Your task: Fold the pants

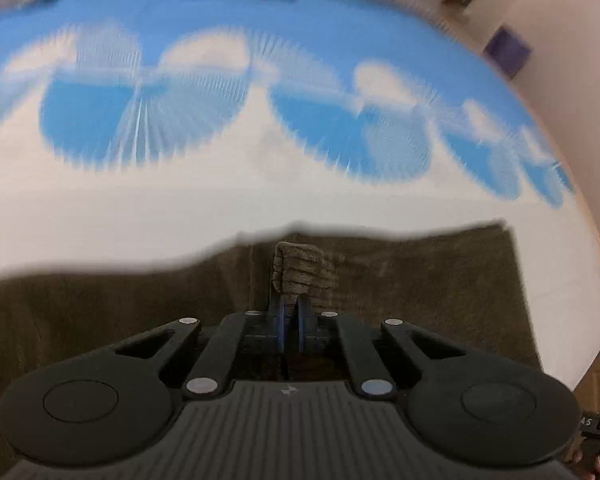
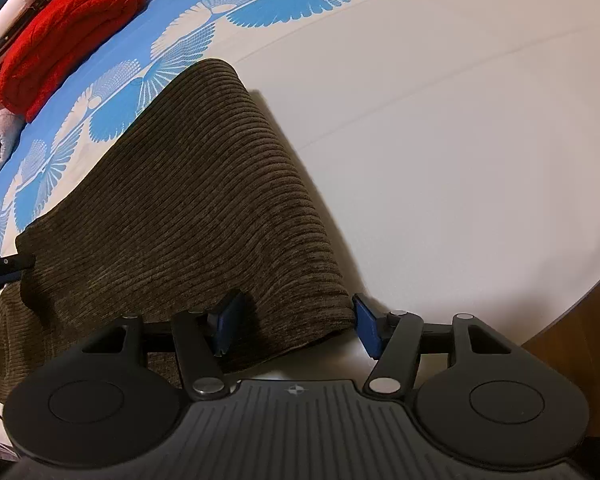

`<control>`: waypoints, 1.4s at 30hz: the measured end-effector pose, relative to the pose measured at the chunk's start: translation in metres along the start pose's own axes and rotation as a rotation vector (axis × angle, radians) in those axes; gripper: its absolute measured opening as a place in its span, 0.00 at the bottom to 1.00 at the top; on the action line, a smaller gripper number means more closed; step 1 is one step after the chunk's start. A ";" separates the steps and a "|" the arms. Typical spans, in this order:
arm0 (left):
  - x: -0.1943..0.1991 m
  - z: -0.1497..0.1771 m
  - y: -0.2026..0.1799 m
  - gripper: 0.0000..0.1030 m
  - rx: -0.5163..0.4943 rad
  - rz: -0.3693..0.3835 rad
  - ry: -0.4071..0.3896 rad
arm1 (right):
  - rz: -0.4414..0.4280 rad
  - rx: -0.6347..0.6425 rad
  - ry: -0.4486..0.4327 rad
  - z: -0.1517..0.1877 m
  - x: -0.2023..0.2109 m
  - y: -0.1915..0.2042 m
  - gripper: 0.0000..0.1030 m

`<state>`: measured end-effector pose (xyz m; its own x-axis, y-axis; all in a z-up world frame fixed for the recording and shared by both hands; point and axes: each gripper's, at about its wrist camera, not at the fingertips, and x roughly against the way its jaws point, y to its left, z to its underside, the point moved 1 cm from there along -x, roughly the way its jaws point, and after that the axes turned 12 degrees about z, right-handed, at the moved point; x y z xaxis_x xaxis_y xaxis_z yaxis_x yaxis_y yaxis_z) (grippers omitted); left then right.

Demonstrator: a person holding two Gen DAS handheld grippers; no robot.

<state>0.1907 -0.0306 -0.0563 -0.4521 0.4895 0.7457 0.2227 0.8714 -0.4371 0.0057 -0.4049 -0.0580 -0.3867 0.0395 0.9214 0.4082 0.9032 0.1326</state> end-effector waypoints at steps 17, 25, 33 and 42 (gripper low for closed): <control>-0.029 0.028 -0.007 0.11 -0.171 -0.121 0.233 | 0.026 0.044 -0.024 0.005 0.002 0.008 0.59; -0.006 0.017 -0.006 0.18 -0.156 -0.196 0.138 | 0.045 0.110 -0.129 0.009 0.024 0.019 0.29; 0.032 0.008 -0.044 0.57 -0.159 0.043 0.054 | 0.064 0.258 -0.328 0.019 0.070 0.053 0.26; 0.053 0.004 -0.077 0.83 -0.082 0.386 0.057 | 0.047 0.713 -0.711 0.076 0.122 0.132 0.24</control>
<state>0.1465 -0.0722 0.0147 -0.2736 0.7804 0.5623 0.4363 0.6217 -0.6505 -0.0505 -0.2485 0.0438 -0.8815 0.1171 0.4574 -0.0642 0.9300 -0.3618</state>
